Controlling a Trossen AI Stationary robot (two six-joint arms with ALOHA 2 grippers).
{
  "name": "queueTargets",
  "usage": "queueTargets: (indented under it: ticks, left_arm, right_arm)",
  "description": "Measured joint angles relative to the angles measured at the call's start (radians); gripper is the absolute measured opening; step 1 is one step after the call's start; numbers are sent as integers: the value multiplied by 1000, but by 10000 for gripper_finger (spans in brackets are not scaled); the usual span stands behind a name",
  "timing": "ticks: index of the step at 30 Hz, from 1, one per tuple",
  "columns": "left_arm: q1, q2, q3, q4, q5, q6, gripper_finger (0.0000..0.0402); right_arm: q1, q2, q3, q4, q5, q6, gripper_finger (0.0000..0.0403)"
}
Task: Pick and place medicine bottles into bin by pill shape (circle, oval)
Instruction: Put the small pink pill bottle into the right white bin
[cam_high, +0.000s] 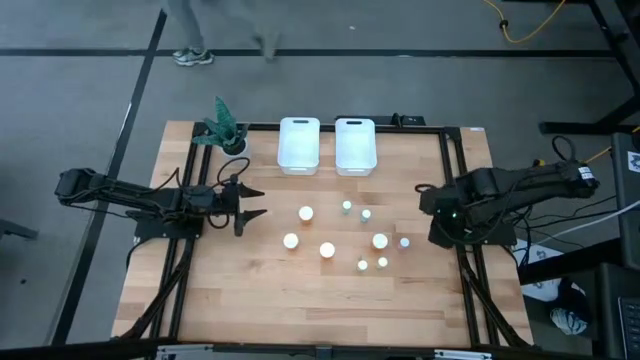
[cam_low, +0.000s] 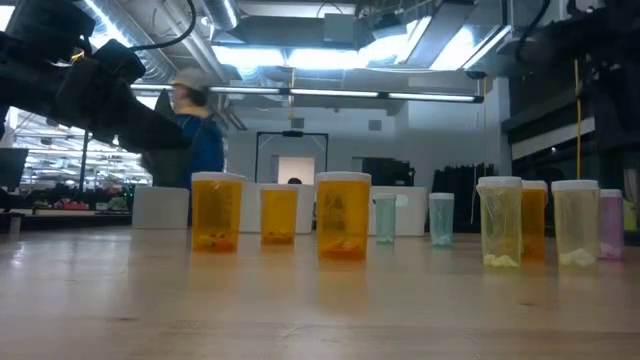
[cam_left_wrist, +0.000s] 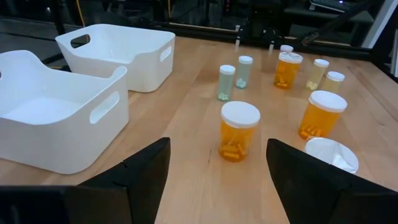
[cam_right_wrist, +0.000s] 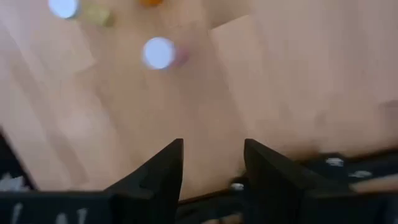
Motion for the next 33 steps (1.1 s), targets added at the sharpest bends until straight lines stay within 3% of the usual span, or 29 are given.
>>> queueTargets:
  ticks: [6, 12, 21, 33]
  left_arm:
    - [0, 0, 0, 0, 0, 0, 259]
    - [0, 0, 0, 0, 0, 0, 259]
    - [0, 0, 0, 1, -7, 0, 259]
    - [0, 0, 0, 3, -9, 0, 259]
  right_arm:
    - [130, 0, -117, 135, 9, 134, 171]
    - [225, 24, -237, 369, 30, 68, 171]
    - [234, 92, -366, 563, 54, 58, 171]
    - [234, 131, -371, 687, 189, -66, 171]
